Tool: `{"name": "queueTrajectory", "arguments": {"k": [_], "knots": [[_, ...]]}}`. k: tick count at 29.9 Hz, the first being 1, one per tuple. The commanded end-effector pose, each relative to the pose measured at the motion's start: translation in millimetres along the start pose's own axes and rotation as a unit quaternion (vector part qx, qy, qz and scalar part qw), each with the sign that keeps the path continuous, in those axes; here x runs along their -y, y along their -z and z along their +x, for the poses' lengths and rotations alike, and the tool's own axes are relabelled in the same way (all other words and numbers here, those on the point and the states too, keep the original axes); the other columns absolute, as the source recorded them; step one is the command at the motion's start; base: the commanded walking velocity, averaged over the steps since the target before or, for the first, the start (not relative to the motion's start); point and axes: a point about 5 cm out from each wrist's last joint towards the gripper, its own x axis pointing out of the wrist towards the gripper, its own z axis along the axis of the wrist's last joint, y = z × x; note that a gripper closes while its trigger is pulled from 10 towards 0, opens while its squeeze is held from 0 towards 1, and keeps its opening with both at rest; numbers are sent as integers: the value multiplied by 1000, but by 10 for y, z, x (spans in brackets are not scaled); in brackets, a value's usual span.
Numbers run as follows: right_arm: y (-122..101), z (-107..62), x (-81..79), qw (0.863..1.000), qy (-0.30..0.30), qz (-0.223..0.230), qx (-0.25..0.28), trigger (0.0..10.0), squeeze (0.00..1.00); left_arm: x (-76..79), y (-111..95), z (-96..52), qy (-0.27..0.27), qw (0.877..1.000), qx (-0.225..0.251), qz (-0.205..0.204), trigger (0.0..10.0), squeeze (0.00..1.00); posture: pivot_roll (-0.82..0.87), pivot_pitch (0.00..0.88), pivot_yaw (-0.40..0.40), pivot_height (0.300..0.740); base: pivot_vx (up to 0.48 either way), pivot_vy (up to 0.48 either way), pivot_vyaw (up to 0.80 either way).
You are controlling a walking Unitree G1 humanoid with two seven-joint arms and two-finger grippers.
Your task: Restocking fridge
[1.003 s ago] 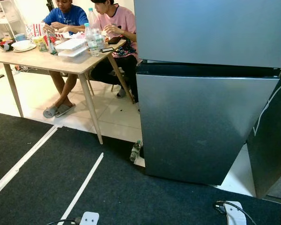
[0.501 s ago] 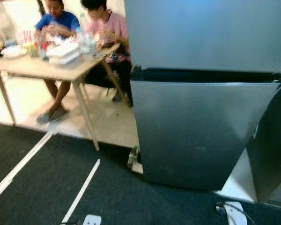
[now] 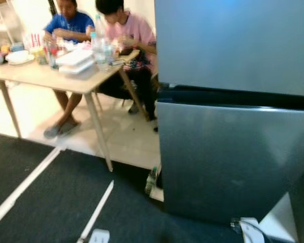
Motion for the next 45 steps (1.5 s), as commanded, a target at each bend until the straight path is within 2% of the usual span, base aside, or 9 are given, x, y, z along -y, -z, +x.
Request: {"name": "queueTrajectory", "arguments": {"k": [1,11,18,20,24,31,40,42,45], "knots": [[-26,8,-58,1000,-6,13,14,10000,0,-7,29,-3,-4,1000,-6,-5,10000,0,-19,0,52,740,0,0,0],[-468,1,5,995,-10,42,89,10000,0,37,72,-5,2,1000,-13,1,10000,0,-20,0,52,740,0,0,0],[-1149,-85,-14,978,-29,70,195,10000,0,54,61,-2,6,1000,-12,4,10000,0,-19,0,55,740,0,0,0],[-1597,-201,-58,961,-40,65,265,10000,0,52,53,-1,7,1000,-10,6,10000,0,-17,0,54,740,0,0,0],[-1785,-269,-68,952,-41,65,295,10000,0,52,51,-1,7,1000,-10,6,10000,0,-17,0,54,740,0,0,0],[-2507,-646,20,909,-39,66,409,10000,0,56,46,0,9,1000,-9,9,10000,0,-4,0,51,740,0,0,0],[-2754,-826,55,885,-42,84,457,10000,0,69,51,0,12,1000,-9,9,10000,0,0,0,47,740,0,0,0],[-2701,-778,13,892,-45,69,444,10000,0,73,50,1,13,1000,-9,9,10000,0,-3,0,42,740,0,0,0],[-2387,-549,-66,926,-51,33,372,10000,0,76,49,1,13,1000,-9,10,10000,0,-5,0,39,740,0,0,0]]}}
